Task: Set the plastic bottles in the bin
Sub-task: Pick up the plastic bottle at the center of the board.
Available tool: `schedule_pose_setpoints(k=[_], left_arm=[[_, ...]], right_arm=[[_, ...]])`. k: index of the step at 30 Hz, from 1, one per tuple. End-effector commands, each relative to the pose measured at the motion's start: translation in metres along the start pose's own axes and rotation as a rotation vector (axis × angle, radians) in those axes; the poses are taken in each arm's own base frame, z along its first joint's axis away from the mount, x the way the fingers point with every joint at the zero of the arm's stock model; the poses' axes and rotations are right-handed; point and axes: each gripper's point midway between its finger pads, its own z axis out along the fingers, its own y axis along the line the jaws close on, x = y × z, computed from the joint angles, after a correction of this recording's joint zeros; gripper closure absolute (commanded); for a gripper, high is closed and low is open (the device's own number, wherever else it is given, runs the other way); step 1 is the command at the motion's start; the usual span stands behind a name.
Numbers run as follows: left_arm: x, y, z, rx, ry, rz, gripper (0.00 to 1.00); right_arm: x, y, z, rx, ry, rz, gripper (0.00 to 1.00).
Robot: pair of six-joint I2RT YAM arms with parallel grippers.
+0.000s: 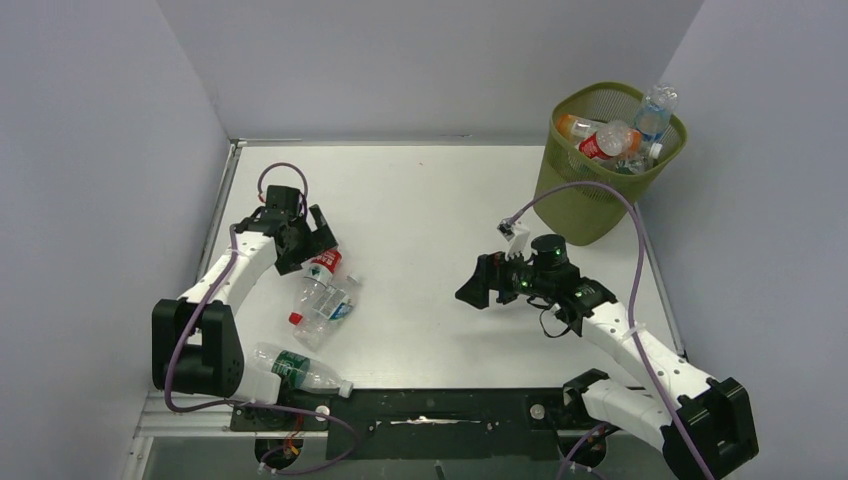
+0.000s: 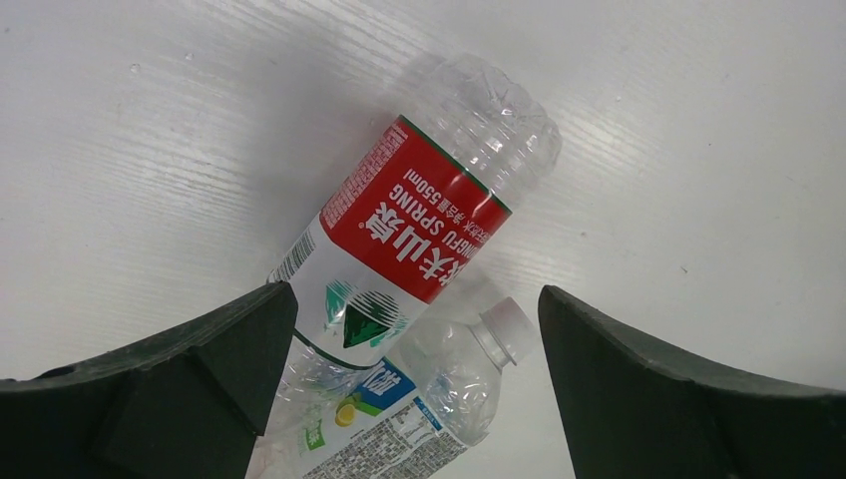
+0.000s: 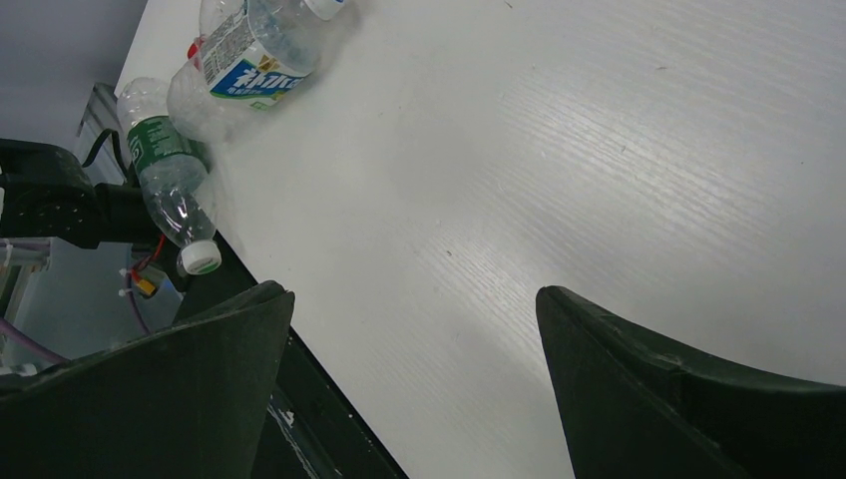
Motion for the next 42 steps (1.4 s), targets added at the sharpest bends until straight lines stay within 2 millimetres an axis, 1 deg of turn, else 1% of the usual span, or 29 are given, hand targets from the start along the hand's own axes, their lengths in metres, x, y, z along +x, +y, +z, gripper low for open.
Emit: schedule_pose_setpoints(k=[1, 7, 10, 14, 20, 27, 30, 35, 37, 39, 42], left_arm=[[-0.014, -0.001, -0.009, 0.007, -0.06, 0.021, 0.07], [0.006, 0.004, 0.003, -0.006, 0.005, 0.046, 0.13], [0.01, 0.001, 0.003, -0.012, 0.009, 0.075, 0.17], [0.016, 0.001, 0.006, -0.038, 0.02, 0.12, 0.2], [0.035, -0.007, 0.017, -0.037, 0.058, 0.169, 0.26], [0.039, -0.007, 0.021, -0.059, 0.062, 0.21, 0.36], [0.044, -0.01, 0.023, -0.07, 0.069, 0.242, 0.36], [0.062, -0.015, 0.034, -0.075, 0.115, 0.28, 0.27], [0.068, -0.017, 0.038, -0.075, 0.128, 0.291, 0.26], [0.069, -0.019, 0.043, -0.075, 0.132, 0.296, 0.25], [0.064, -0.024, 0.049, -0.07, 0.123, 0.3, 0.25]], right_arm=[[-0.014, 0.008, 0.0, -0.025, -0.067, -0.023, 0.02], [-0.01, 0.005, 0.003, -0.017, -0.07, 0.003, 0.02], [-0.009, 0.004, 0.005, -0.013, -0.072, 0.017, 0.02], [-0.008, 0.003, 0.008, -0.009, -0.07, 0.028, 0.02], [-0.003, 0.002, 0.016, 0.002, -0.048, 0.039, 0.02], [0.0, 0.005, 0.022, 0.009, -0.03, 0.039, 0.02], [0.0, 0.007, 0.024, 0.015, -0.031, 0.041, 0.02], [0.001, 0.01, 0.025, 0.024, -0.031, 0.044, 0.02], [0.003, 0.01, 0.026, 0.031, -0.029, 0.045, 0.02], [0.004, 0.009, 0.025, 0.04, -0.033, 0.049, 0.02], [0.005, 0.008, 0.026, 0.047, -0.04, 0.057, 0.02]])
